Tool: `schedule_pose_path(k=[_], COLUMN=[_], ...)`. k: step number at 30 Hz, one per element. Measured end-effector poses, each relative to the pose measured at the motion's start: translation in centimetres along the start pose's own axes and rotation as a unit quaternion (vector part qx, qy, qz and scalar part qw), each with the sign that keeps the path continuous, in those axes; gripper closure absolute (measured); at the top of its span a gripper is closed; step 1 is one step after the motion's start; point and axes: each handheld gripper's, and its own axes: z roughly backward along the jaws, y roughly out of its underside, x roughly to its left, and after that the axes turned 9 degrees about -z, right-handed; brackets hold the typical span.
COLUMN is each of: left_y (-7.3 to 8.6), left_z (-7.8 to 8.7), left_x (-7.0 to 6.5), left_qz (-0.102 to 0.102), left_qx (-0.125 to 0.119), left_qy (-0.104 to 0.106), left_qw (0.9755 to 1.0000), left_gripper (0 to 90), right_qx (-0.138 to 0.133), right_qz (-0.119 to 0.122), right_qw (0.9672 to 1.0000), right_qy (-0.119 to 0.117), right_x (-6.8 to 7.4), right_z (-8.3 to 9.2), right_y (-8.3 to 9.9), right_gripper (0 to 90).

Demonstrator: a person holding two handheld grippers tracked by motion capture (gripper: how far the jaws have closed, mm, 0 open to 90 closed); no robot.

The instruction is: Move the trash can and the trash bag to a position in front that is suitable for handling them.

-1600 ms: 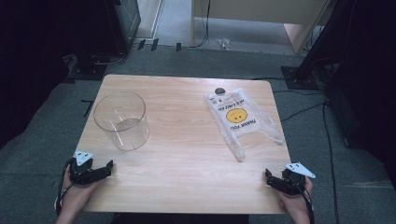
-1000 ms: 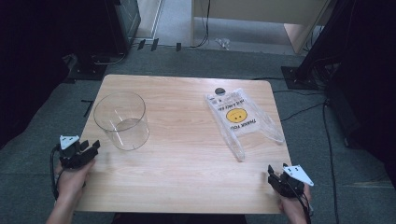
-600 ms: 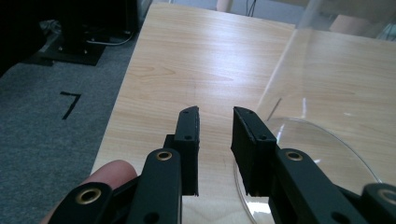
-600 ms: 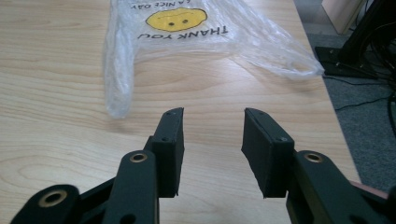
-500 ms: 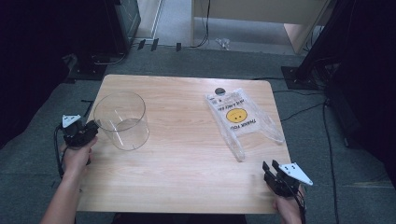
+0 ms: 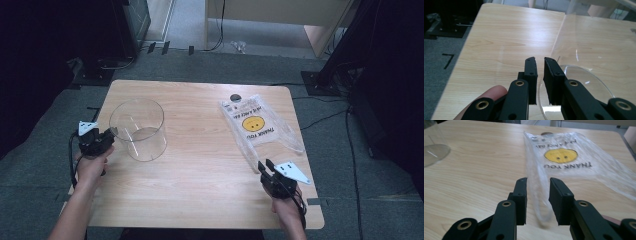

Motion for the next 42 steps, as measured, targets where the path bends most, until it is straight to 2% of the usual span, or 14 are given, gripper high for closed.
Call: schedule_pose_path(k=[1,2,3,4,5,9,10,14,18,21,25,27,34,42], left_y=[0.0,0.0,0.0,0.0,0.0,-0.1,-0.2,-0.3,-0.2,-0.1,-0.3,-0.7,-1.9,-2.5], left_z=[0.0,0.0,0.0,-0.1,-0.1,-0.1,-0.1,0.0,0.0,-0.4,-0.9,-1.4,-2.7,-3.0], left_x=[-0.3,-0.6,-1.0,-1.2,-1.5,-2.5,-2.7,-3.5,-4.2,-4.0,-3.3,-3.1,-2.8,-2.9], left_qz=[-0.002,-0.005,-0.005,-0.006,-0.005,0.005,0.010,0.034,0.032,0.022,0.028,0.022,0.015,0.015], left_qx=[0.000,0.000,-0.001,-0.001,-0.001,-0.008,-0.012,-0.024,-0.031,-0.031,-0.029,-0.026,-0.024,-0.023], left_qy=[0.003,0.004,0.005,0.007,0.008,0.007,0.005,-0.001,-0.001,0.007,-0.001,0.000,0.007,0.008], left_qw=[1.0000,1.0000,1.0000,1.0000,1.0000,0.9999,0.9999,0.9991,0.9990,0.9993,0.9992,0.9994,0.9996,0.9996], left_gripper=[79.9,79.9,79.7,79.7,79.6,79.5,79.5,79.9,79.9,78.8,79.1,79.0,78.7,79.4], right_qx=[-0.002,-0.002,-0.003,-0.003,-0.006,-0.008,-0.008,0.009,0.007,-0.005,-0.009,-0.009,-0.003,-0.004], right_qz=[0.005,0.005,0.008,0.008,0.009,0.014,0.014,0.037,0.041,0.035,0.037,0.030,0.017,0.020], right_qw=[1.0000,1.0000,0.9998,0.9998,0.9996,0.9986,0.9986,0.9978,0.9979,0.9978,0.9975,0.9975,0.9987,0.9979], right_qy=[-0.007,-0.007,-0.018,-0.018,-0.027,-0.050,-0.050,-0.054,-0.050,-0.057,-0.060,-0.063,-0.047,-0.062], right_x=[1.1,1.1,2.2,2.2,3.2,5.2,5.2,7.2,8.4,9.1,9.9,10.4,11.5,13.0], right_z=[-0.7,-0.7,-1.5,-1.5,-2.2,-3.8,-3.8,-5.7,-6.8,-7.5,-8.5,-9.7,-12.7,-14.9], right_y=[-0.5,-0.5,-1.0,-1.0,-1.6,-2.6,-2.6,-3.3,-4.7,-5.7,-6.4,-6.7,-6.8,-6.7], right_gripper=[68.7,68.7,68.8,68.8,68.8,68.8,68.8,68.8,68.8,69.0,69.1,69.2,73.3,74.0])
